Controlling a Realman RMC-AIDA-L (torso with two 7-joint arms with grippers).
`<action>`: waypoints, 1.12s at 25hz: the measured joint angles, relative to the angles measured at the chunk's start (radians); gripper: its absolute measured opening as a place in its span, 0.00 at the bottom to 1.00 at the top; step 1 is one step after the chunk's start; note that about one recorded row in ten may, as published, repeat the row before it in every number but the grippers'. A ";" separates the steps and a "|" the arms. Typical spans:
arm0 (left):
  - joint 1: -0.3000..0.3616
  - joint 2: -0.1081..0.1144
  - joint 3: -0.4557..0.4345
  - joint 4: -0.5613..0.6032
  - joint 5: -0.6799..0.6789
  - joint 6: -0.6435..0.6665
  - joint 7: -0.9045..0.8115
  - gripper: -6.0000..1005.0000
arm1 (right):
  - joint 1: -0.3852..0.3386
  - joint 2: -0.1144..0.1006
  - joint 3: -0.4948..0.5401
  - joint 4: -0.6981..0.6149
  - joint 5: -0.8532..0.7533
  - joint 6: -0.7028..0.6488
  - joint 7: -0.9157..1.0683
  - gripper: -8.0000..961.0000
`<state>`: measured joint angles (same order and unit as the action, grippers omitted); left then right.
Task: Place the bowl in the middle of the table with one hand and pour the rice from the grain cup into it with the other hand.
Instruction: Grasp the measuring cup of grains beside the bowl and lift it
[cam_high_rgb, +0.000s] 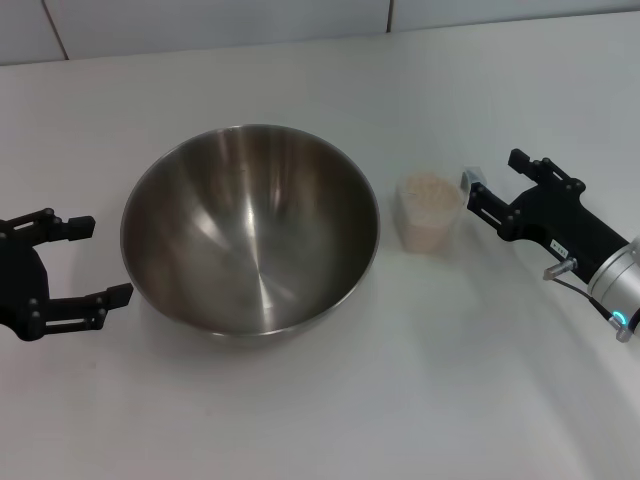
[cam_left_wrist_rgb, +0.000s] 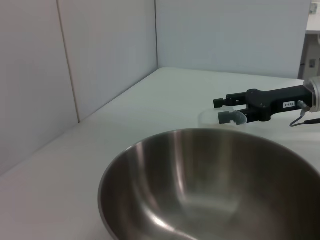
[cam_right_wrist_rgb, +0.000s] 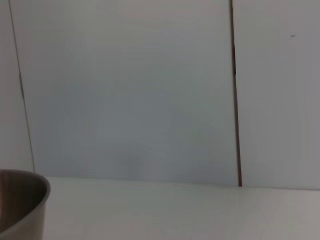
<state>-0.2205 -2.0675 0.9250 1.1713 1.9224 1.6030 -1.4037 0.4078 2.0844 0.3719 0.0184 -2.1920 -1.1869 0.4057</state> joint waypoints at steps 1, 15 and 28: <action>-0.002 0.000 0.000 -0.005 0.000 0.000 0.000 0.87 | -0.002 0.000 0.000 0.000 0.002 -0.003 -0.004 0.85; -0.014 0.003 0.000 -0.021 0.001 -0.002 0.000 0.87 | -0.003 0.002 0.001 0.018 0.006 -0.007 -0.046 0.39; -0.017 0.003 0.000 -0.024 0.003 -0.002 0.000 0.87 | -0.014 -0.001 0.014 0.019 0.006 -0.073 -0.047 0.03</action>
<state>-0.2378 -2.0646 0.9249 1.1475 1.9252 1.6014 -1.4036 0.3939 2.0836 0.3859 0.0376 -2.1858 -1.2596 0.3588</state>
